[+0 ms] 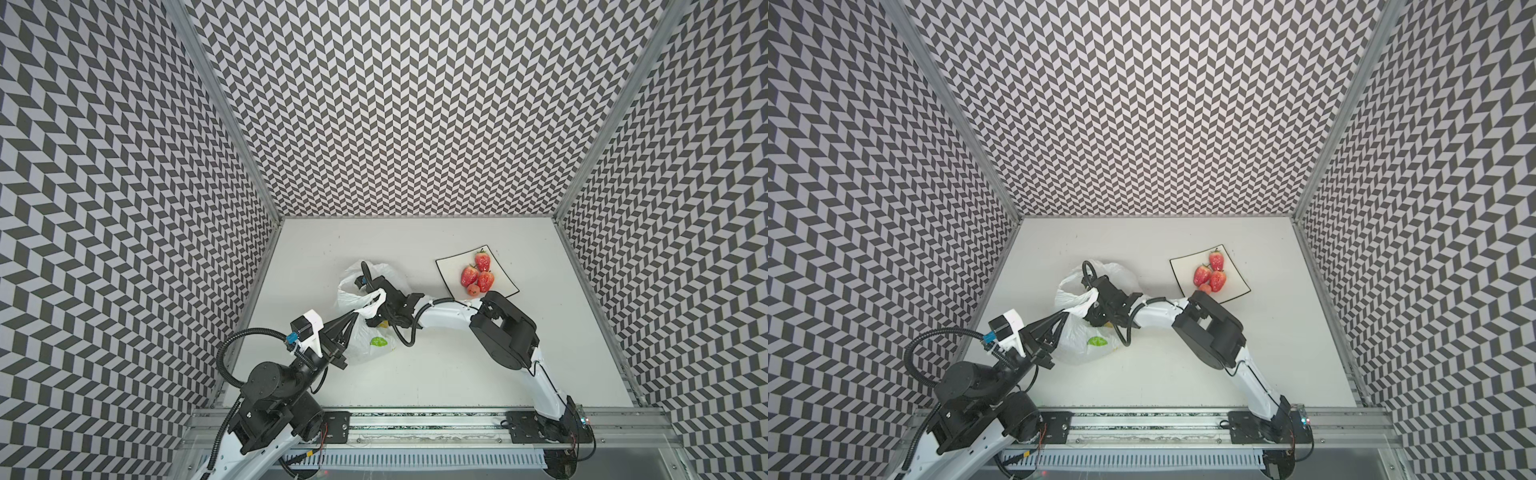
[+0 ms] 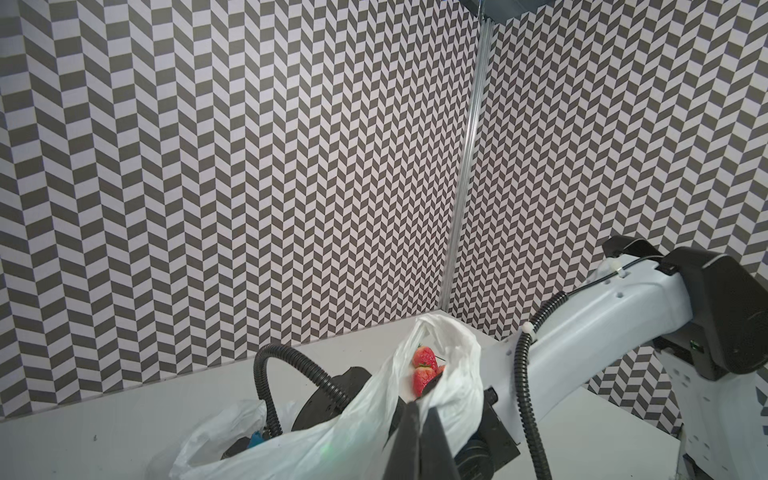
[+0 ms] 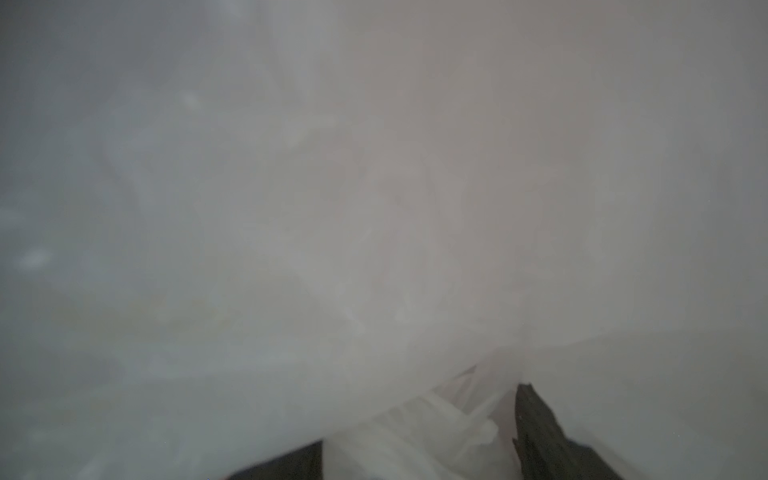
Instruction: Take the fake fruits out of the plastic bag
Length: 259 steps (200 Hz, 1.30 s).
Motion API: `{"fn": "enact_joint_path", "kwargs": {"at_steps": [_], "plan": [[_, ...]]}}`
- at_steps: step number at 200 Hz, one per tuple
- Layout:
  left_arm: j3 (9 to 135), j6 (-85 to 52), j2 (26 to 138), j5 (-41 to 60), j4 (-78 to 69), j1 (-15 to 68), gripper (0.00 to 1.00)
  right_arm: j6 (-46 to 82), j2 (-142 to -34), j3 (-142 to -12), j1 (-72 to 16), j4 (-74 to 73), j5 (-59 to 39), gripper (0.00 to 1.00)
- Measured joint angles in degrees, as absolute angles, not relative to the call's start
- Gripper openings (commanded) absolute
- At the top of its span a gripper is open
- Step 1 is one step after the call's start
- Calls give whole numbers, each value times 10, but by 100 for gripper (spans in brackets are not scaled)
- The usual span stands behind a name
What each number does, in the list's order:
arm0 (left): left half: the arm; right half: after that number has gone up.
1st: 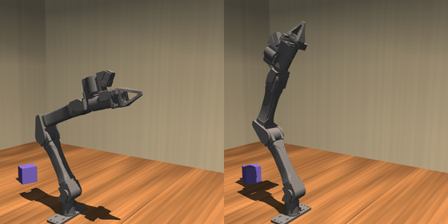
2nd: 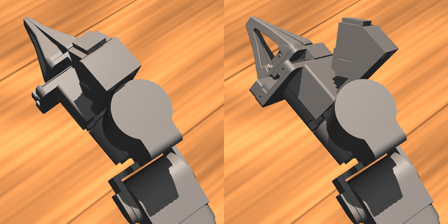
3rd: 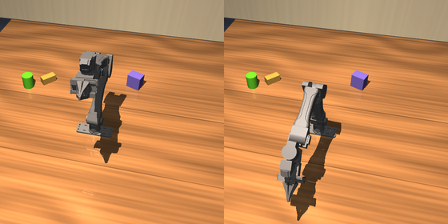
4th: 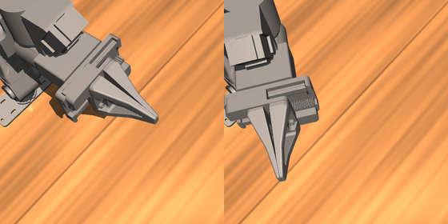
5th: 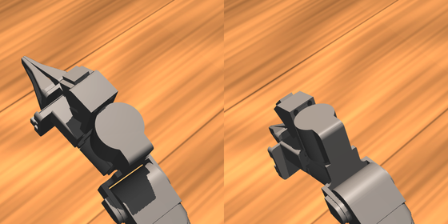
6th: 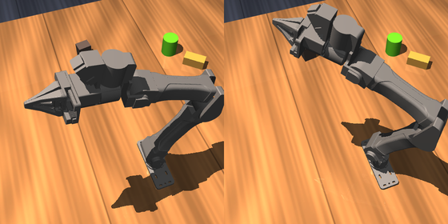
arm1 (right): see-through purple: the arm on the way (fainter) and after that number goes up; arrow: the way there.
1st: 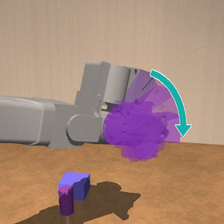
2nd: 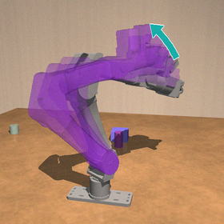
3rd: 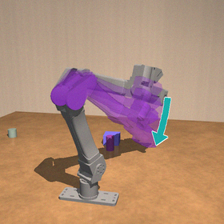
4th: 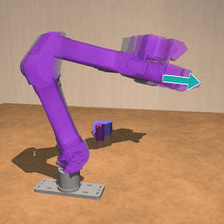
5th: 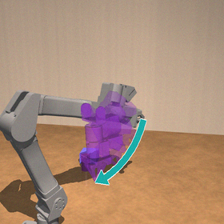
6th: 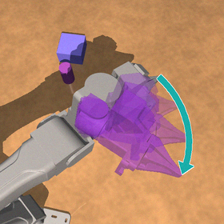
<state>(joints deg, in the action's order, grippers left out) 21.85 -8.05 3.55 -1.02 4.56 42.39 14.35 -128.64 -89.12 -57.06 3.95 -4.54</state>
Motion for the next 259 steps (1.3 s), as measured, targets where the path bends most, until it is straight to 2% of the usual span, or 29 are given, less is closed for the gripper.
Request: {"fn": "enact_joint_path", "kwargs": {"at_steps": [52,82,122,205,259], "plan": [[215,-98,33,-32,50,424,0,134,-1304,-921,-576,42,-22,37],[209,-117,21,-64,58,424,0,133,-1302,-922,-576,35,-21,29],[204,-136,19,-87,69,424,0,153,-1256,-880,-560,33,-42,27],[180,-162,29,-131,71,424,0,219,-1021,-738,-463,-65,-197,26],[159,-188,87,-146,43,424,0,238,-992,-666,-420,-91,-228,24]]}}
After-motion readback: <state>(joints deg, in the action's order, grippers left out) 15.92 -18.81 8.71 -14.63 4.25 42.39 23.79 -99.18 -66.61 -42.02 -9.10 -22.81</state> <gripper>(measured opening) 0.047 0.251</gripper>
